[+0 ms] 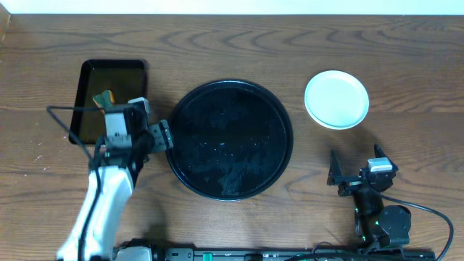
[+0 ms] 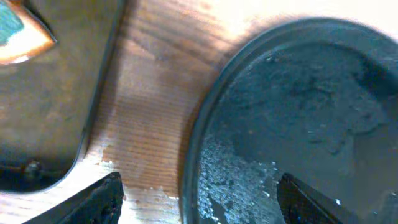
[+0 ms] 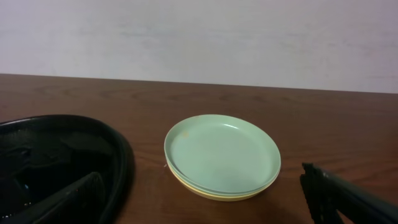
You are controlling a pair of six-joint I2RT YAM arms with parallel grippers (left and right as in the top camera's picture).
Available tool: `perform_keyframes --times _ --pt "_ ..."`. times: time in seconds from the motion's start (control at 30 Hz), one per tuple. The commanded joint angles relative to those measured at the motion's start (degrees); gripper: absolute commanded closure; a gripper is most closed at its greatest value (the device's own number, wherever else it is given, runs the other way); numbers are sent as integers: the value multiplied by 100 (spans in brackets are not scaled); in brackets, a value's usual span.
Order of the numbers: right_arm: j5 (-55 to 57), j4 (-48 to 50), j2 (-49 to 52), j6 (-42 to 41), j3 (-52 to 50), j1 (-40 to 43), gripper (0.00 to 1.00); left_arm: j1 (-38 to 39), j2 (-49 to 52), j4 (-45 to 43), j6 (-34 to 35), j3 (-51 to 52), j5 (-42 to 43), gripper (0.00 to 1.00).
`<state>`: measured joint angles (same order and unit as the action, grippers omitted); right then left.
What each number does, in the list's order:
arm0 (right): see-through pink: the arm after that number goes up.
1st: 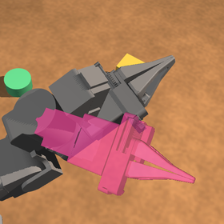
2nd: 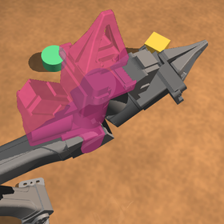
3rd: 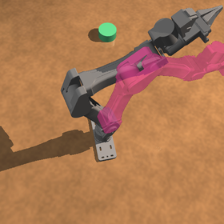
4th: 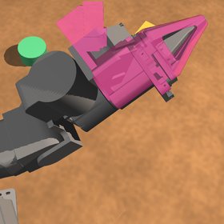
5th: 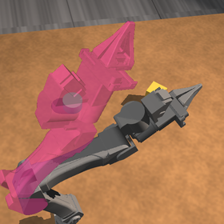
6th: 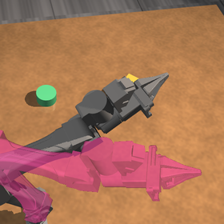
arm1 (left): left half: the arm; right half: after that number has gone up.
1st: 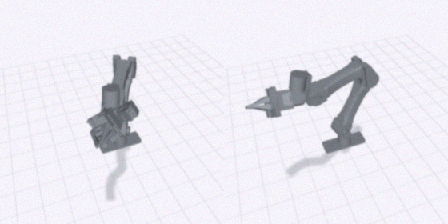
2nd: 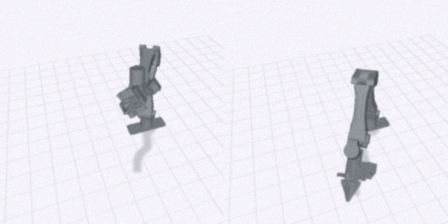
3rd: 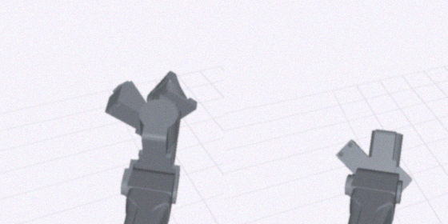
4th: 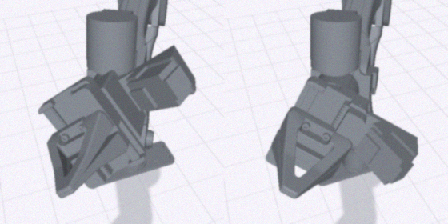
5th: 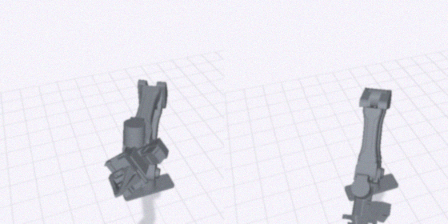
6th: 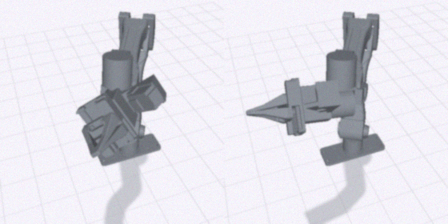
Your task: Clean dirty plates on tray and stack at the side
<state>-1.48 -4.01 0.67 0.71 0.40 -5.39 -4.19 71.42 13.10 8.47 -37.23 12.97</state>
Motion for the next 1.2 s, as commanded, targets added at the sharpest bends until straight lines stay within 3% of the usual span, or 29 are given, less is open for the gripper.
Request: perform_keyframes --times 0.0,0.67,0.9,1.17 --pt "37 -26 -39 66 -9 -59 1 31 -872 -278 -111 634 -57 20" --pt "37 -24 -39 66 -9 -59 1 31 -2105 -793 -94 1729 -361 20" --pt "37 -26 -39 66 -9 -59 1 31 -3567 -1576 -94 2876 -424 20" --pt "37 -26 -39 66 -9 -59 1 31 -4771 -1884 -94 3578 -428 20"
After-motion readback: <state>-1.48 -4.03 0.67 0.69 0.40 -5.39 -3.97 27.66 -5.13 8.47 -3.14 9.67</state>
